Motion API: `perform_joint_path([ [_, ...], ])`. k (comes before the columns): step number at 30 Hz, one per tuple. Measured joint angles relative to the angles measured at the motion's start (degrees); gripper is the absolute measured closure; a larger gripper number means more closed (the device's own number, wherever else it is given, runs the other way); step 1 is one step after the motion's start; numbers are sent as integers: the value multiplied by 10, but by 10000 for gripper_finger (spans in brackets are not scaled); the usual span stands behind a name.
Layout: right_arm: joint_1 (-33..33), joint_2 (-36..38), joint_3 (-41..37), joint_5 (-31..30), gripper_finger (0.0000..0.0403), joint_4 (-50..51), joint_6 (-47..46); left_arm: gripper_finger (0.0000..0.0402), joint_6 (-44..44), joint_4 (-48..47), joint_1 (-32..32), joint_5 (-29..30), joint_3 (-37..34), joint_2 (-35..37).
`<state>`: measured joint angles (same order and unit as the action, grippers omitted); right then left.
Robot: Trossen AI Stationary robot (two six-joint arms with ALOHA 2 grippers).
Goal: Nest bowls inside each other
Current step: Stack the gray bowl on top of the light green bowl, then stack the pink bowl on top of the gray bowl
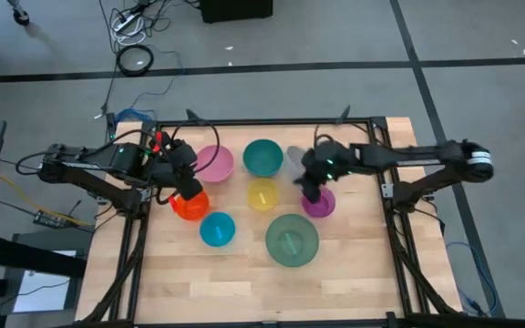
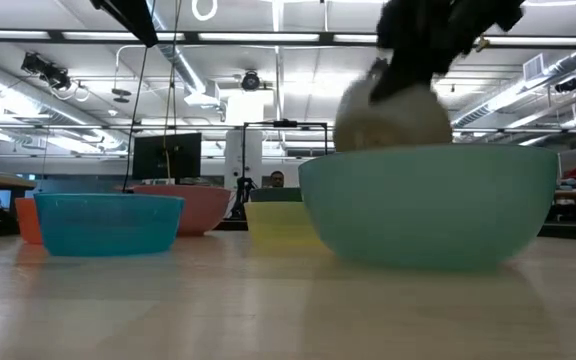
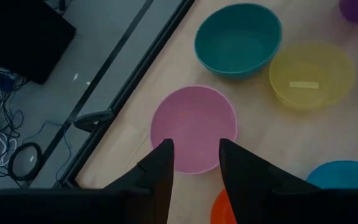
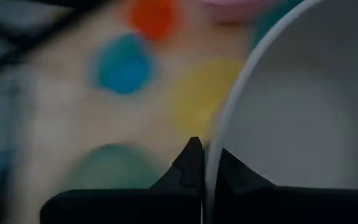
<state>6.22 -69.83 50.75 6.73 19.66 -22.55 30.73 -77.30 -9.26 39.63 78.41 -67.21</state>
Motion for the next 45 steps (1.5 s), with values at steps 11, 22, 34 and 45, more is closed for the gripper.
perform_joint_path([
  [11,-196,-10,0,15,403,-58,-113,266,10,4,6,36,0,0],
  [22,-204,-70,0,55,307,-63,-142,266,10,8,7,36,0,0],
  [34,-197,33,72,-126,246,72,-60,266,5,7,7,27,0,0],
  [45,-226,133,140,-472,252,233,7,266,-251,99,6,-201,-40,-4],
])
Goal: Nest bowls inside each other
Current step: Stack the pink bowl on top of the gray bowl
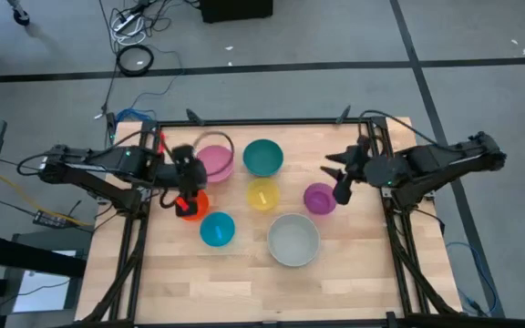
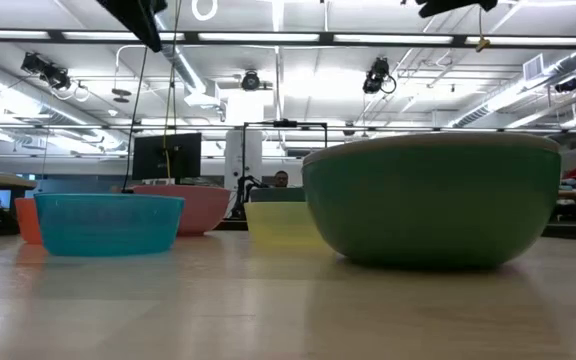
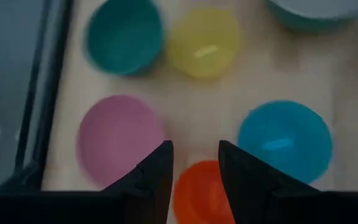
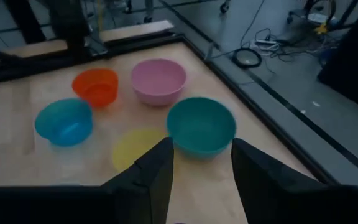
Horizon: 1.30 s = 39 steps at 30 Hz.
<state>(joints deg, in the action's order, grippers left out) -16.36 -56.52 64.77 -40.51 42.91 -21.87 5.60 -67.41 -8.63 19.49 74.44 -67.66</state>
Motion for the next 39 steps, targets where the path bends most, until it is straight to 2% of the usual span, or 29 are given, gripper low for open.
perform_joint_path([
  [10,0,-34,0,-1,252,11,-9,266,-81,136,111,-3,-185,-15],
  [13,0,-51,0,2,253,11,-9,266,-83,157,140,-13,-220,-26],
  [19,4,-80,0,8,253,8,-9,266,-88,177,186,-16,-242,-48],
  [24,12,-96,0,27,253,10,-10,266,-116,205,208,-56,-241,-72],
  [28,16,-100,0,42,253,10,-11,266,-129,193,216,-72,-241,-110],
  [35,16,-99,0,45,252,9,-15,267,-153,234,221,-69,-241,-169],
  [37,16,-100,0,45,253,9,-15,277,-164,248,225,-69,-241,-186],
  [39,16,-100,0,45,254,9,-15,311,-176,255,225,-73,-241,-193],
])
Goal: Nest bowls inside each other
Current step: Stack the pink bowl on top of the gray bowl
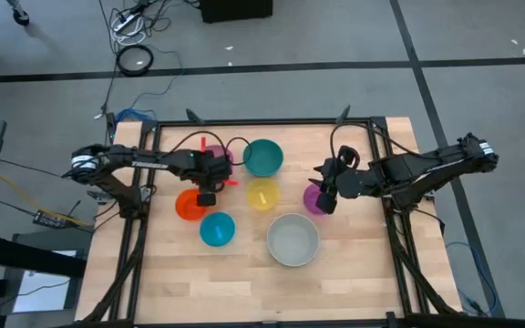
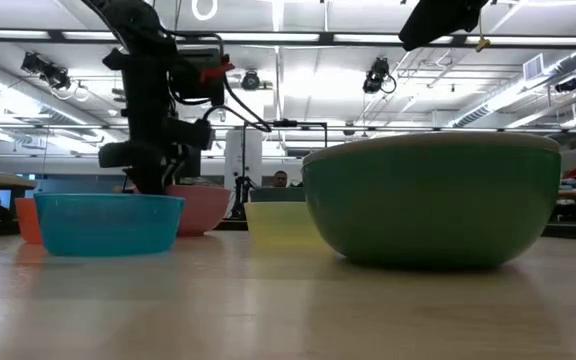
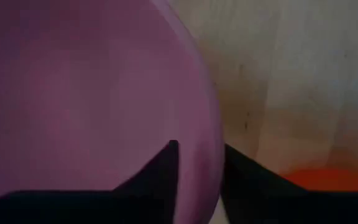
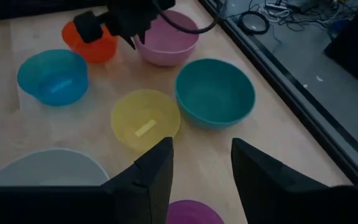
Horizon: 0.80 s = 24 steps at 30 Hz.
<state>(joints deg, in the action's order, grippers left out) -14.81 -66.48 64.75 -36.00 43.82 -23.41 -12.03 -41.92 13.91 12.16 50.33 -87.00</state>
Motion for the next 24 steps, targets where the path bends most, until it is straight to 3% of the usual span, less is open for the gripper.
perform_joint_path([
  [2,0,0,0,1,253,0,0,368,-14,1,0,-1,4,0],
  [4,0,0,0,1,253,0,0,388,-18,-1,0,4,15,8],
  [9,2,0,0,-1,254,5,3,395,-23,-28,-26,60,92,62],
  [14,17,0,0,-25,255,23,-23,397,19,44,-117,-55,206,99],
  [19,26,9,0,-83,259,29,-47,397,21,121,-231,-42,232,46],
  [24,26,39,0,-107,263,28,-49,397,34,205,-260,-25,234,-21],
])
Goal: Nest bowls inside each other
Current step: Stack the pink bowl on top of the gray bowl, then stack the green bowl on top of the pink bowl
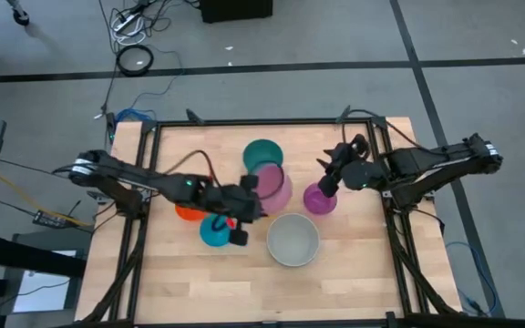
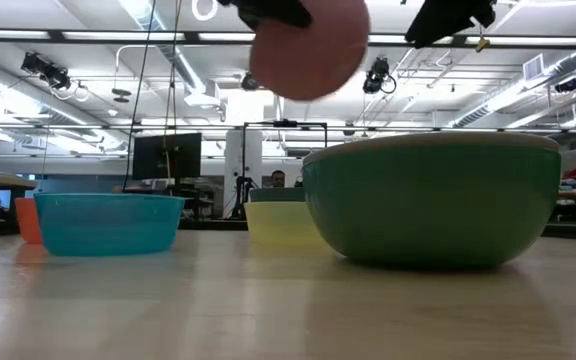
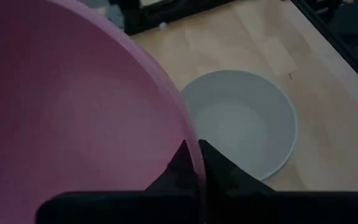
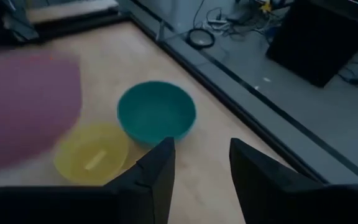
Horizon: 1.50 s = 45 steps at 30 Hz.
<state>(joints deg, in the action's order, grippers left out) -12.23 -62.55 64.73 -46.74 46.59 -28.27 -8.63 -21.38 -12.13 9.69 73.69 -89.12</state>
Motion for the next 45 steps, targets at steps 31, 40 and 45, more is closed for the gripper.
perform_joint_path([
  [31,-49,66,0,37,265,-4,-1,326,273,163,3,-292,2,-144],
  [40,-24,21,0,51,265,-3,0,313,217,32,19,-281,67,-107],
  [45,41,-28,0,96,265,-52,49,313,170,-118,33,-172,145,-30],
])
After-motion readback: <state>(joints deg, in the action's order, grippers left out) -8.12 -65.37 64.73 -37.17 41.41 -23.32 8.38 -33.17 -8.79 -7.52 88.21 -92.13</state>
